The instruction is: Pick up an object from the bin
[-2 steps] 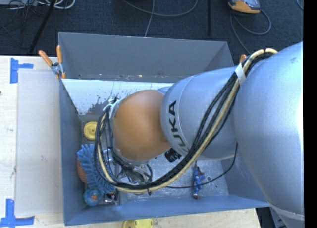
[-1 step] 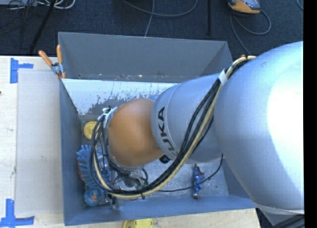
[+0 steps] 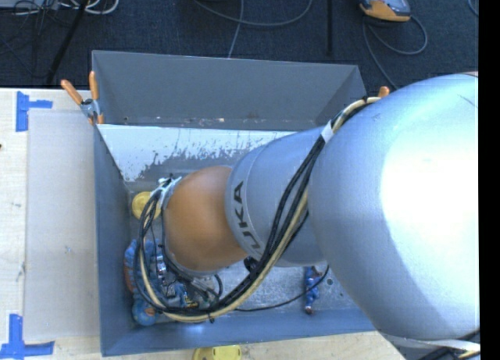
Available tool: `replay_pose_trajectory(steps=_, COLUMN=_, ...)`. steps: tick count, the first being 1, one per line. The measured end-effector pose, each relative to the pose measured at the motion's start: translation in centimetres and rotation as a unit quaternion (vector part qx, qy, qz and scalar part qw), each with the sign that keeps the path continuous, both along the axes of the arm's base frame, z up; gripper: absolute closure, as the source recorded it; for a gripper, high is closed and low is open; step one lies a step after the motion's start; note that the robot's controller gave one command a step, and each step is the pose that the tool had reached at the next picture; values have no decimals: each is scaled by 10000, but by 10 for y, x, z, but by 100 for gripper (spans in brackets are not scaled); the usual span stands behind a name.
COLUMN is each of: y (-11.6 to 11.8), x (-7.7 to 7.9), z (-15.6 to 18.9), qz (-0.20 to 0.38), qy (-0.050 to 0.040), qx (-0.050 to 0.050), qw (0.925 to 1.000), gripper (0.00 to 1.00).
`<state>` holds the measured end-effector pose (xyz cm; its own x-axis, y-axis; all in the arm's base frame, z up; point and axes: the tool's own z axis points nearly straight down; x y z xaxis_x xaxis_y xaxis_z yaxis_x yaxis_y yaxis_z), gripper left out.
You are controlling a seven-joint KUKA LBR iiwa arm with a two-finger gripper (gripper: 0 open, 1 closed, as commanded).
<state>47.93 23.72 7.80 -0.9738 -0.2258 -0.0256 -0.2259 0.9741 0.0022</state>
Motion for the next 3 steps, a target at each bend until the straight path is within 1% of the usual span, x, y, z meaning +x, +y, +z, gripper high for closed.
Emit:
replay_pose_trajectory(steps=2, y=0, x=0, z=2, qz=-6, qy=12, qx=-4, qw=10000, gripper=100)
replay_pose_trajectory(steps=3, y=0, x=-1, z=12, qz=-3, qy=63, qx=-23, qw=10000, gripper=100)
